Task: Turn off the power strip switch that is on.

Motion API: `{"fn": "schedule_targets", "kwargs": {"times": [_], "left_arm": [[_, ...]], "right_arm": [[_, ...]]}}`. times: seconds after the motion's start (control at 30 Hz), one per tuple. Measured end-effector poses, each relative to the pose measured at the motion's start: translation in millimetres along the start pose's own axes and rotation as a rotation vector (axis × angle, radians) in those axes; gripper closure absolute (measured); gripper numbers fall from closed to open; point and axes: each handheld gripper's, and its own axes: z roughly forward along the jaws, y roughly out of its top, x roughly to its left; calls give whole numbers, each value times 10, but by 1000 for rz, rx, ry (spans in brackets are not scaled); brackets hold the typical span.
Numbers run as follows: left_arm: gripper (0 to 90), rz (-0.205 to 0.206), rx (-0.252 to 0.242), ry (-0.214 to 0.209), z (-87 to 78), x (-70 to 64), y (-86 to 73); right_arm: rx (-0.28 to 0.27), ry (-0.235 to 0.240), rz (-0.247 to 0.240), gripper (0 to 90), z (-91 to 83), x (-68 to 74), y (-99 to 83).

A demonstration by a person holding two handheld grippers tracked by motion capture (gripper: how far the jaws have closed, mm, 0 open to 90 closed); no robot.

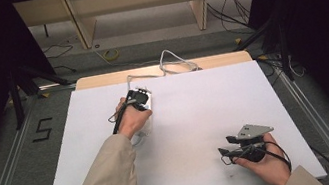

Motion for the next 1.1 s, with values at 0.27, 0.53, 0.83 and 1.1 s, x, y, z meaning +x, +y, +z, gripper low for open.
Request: {"fn": "schedule_targets", "kwargs": {"times": [0.27, 0.53, 0.83, 1.1], "left_arm": [[900, -10, -2, -2, 2, 0, -5], [900, 9, 5, 8, 12, -14, -5], [900, 16, 3, 19, 11, -27, -3], [900, 23, -8, 24, 16, -37, -5]], "right_arm": [[0, 1, -4, 462, 0, 2, 1], [3, 3, -6, 462, 0, 5, 1], [4, 3, -2, 463, 3, 4, 3], [4, 3, -2, 463, 4, 6, 4]]}}
